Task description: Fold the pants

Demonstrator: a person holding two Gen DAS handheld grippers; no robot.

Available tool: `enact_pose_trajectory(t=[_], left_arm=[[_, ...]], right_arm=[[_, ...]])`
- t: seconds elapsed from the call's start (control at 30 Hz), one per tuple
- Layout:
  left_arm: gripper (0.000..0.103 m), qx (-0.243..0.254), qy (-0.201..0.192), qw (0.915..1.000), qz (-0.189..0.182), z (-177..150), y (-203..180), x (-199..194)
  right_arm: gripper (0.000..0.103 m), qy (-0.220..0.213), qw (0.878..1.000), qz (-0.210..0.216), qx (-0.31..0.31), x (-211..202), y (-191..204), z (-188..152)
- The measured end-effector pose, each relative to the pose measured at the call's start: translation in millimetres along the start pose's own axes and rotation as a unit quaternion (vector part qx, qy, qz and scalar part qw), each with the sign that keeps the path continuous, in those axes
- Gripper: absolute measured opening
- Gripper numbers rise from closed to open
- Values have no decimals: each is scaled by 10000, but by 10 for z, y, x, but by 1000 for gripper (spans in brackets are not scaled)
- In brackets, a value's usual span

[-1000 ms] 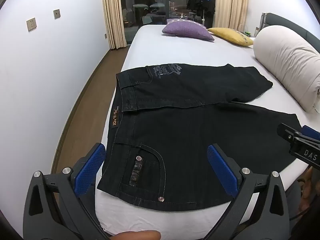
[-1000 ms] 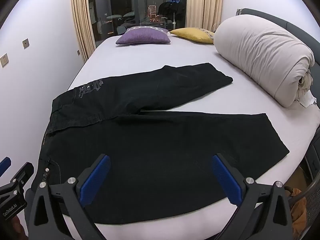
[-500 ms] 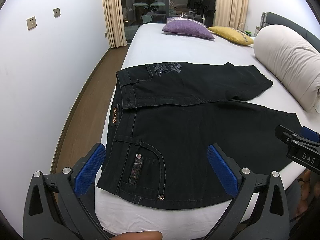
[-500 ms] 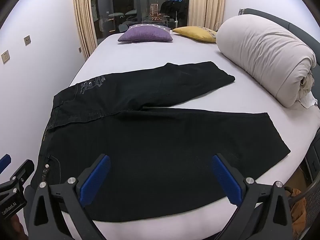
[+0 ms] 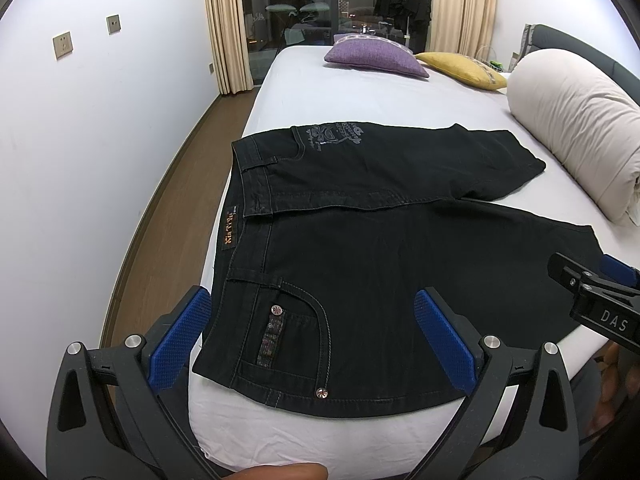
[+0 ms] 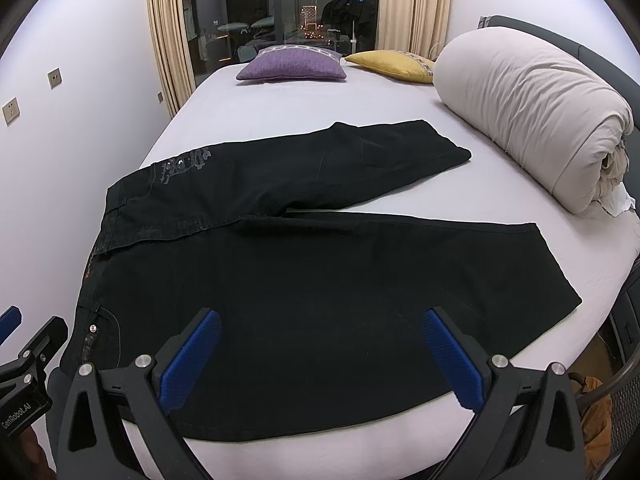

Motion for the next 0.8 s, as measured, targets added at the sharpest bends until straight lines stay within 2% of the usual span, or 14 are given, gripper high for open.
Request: enact_pose_trajectory(t=[0.8], left_arm=[[103,5,20,10000,-4,-34,2,14]], right_arm=[[103,50,10000,10,-31,-1,28,-62]])
Point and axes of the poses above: each gripper's, at about its wrist camera, not at the fingertips, and x roughly the way its jaws point, y to its left, z to its top, the point moved 3 cm from there along x, roughly the way its jaws point, and after that the axes turned 15 degrees about -y, right-handed, at the moved point
